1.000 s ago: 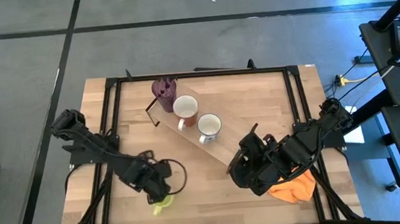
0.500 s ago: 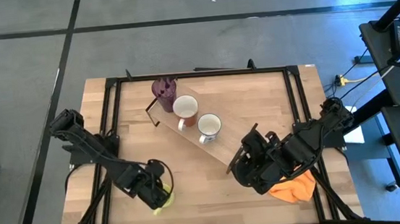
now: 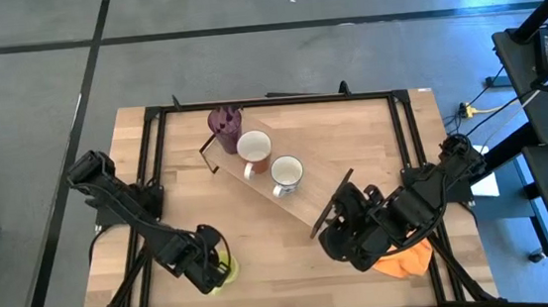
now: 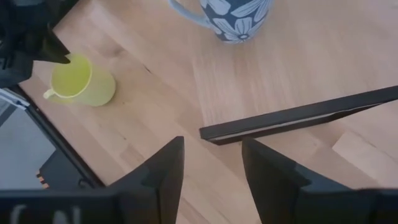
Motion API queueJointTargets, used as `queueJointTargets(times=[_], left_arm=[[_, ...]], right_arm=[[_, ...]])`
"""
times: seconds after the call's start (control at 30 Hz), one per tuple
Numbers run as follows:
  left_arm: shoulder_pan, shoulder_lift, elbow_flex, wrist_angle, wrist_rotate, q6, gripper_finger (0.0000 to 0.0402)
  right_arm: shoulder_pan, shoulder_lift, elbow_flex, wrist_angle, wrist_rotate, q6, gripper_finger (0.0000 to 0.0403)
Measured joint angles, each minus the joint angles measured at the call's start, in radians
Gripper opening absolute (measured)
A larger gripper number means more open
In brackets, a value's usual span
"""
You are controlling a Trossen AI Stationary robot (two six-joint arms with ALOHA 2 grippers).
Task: Stack small to large cups/mugs on shelf
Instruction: Put the yellow mug on the shelf
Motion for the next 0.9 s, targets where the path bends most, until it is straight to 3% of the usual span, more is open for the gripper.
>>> queueJointTargets(times=[0.27, 0.7, 0.9], left_arm=[[0.022, 0.005, -0.068, 0.146, -0.021, 0.004, 0.0059], [0.106, 0.010, -0.071, 0.386, -0.086, 0.090, 0.0039], [0.132, 0.010, -0.071, 0.411, -0.097, 0.131, 0.0039]], right_arm=[[0.003, 0.000, 0.000, 0.024, -0.023, 0.000, 0.0164], [0.021, -0.001, 0.000, 0.021, -0.052, 0.000, 0.0164], [0.039, -0.001, 0.000, 0.016, -0.069, 0.001, 0.0164]])
